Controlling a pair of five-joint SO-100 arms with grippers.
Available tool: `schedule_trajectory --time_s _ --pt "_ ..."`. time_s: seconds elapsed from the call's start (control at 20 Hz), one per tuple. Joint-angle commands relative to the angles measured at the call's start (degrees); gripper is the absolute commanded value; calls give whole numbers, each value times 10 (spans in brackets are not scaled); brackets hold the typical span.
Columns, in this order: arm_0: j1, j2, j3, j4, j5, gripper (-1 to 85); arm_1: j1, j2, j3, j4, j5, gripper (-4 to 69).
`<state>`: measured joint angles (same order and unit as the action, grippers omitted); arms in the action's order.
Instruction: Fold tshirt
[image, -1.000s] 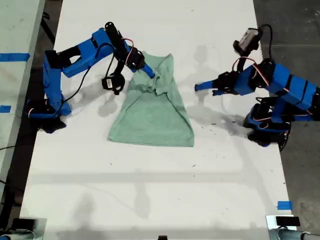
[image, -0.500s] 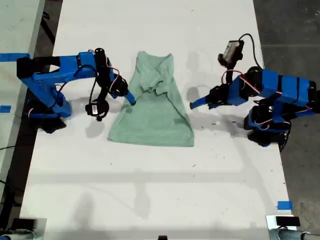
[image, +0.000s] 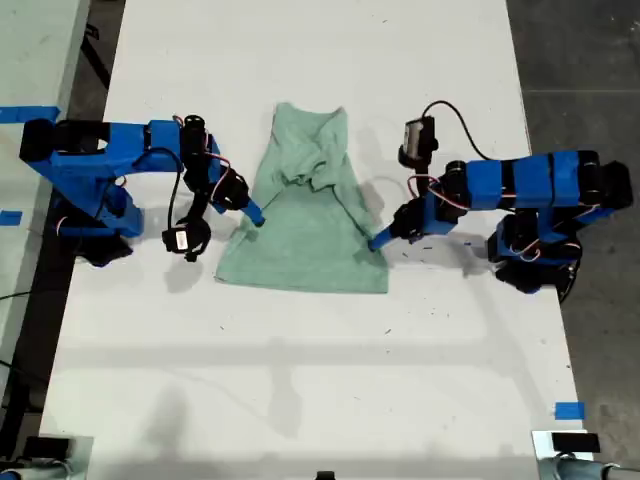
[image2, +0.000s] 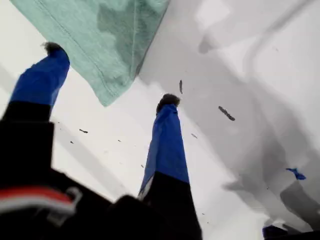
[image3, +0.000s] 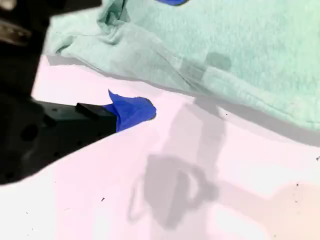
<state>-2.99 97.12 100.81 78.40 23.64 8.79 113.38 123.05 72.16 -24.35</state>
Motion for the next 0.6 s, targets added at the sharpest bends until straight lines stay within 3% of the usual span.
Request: schedule_trajectory --time_s 0.0,0.25,0.3,0.4,0.55 --pt "0 28 -4 -11 -4 272 -4 -30 -54 -48 -5 331" --pt "-1 34 -1 -7 -6 269 6 -156 -69 -138 -17 291" --pt "-1 36 2 -7 -7 269 10 -185 -72 -154 -16 239" --pt "-1 40 9 -10 -7 267 21 -229 -75 -182 -17 59" --pt "0 45 16 -13 -8 264 31 -266 -79 -197 -23 11"
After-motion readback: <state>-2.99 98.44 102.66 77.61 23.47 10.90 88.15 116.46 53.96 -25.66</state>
